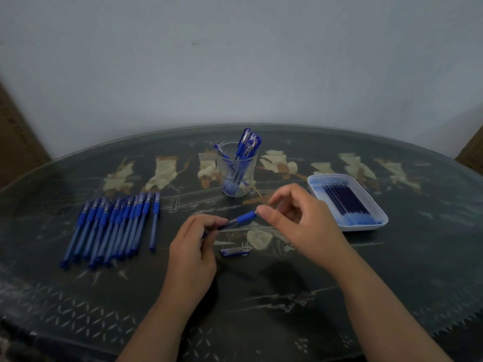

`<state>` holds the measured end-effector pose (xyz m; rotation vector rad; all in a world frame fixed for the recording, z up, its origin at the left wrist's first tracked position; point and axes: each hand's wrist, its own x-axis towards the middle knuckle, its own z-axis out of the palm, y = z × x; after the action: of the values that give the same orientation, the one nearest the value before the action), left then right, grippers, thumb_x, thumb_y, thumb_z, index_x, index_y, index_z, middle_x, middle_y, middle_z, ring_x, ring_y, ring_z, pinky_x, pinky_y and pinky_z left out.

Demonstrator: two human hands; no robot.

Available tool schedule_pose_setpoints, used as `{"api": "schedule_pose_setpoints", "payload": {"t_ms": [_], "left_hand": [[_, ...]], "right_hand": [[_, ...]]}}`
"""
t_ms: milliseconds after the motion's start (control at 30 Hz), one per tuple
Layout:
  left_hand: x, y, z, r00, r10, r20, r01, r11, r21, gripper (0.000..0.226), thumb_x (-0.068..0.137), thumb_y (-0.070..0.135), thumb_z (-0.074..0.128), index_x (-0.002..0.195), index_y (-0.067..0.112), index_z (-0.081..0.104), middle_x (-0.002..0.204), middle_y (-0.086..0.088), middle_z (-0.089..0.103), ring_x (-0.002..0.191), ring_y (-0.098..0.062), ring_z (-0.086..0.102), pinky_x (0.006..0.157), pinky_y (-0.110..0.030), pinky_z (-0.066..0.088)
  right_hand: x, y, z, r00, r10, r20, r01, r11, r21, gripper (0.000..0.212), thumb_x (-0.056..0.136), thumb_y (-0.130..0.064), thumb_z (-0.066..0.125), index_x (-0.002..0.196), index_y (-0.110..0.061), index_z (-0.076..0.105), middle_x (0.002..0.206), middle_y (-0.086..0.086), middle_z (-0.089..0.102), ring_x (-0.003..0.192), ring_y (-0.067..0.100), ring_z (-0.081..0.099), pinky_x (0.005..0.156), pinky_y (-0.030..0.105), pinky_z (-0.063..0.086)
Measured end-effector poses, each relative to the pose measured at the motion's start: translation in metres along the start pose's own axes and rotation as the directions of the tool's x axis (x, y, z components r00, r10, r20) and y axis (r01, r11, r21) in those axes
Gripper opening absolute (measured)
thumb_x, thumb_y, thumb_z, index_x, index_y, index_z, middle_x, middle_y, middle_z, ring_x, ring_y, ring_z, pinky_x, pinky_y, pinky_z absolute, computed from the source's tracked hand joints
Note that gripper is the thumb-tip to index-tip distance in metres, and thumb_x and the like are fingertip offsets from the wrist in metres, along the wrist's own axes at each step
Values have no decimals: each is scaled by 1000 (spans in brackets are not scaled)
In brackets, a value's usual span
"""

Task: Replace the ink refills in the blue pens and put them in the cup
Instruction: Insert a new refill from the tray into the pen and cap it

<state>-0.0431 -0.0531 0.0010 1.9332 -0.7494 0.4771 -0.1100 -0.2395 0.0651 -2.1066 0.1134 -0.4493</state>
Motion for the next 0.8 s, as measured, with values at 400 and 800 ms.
{"api": "schedule_pose_setpoints", "payload": {"t_ms": [400, 800], "left_hand": [[0, 0, 0, 1000, -7, -8, 7, 1000, -16, 44, 83, -15, 61, 103, 24, 62, 102, 14, 59, 100, 4, 57, 85, -6, 42], [0, 2, -1, 999, -39, 2, 39, 999, -26, 45, 84, -13, 60, 101, 28, 60, 102, 15, 60, 101, 4, 57, 84, -5, 42]], "right_hand": [[0, 4, 1, 1000, 10, 17, -11, 998, 68, 19, 90, -42, 61, 102, -28, 65, 79, -4, 70, 74, 5, 67, 73, 24, 55], [-1, 0, 8, 996, -41, -75, 42, 999, 10, 23, 82, -47, 66, 76, -25, 68, 74, -9, 70, 68, 9, 66, 67, 26, 56]]}}
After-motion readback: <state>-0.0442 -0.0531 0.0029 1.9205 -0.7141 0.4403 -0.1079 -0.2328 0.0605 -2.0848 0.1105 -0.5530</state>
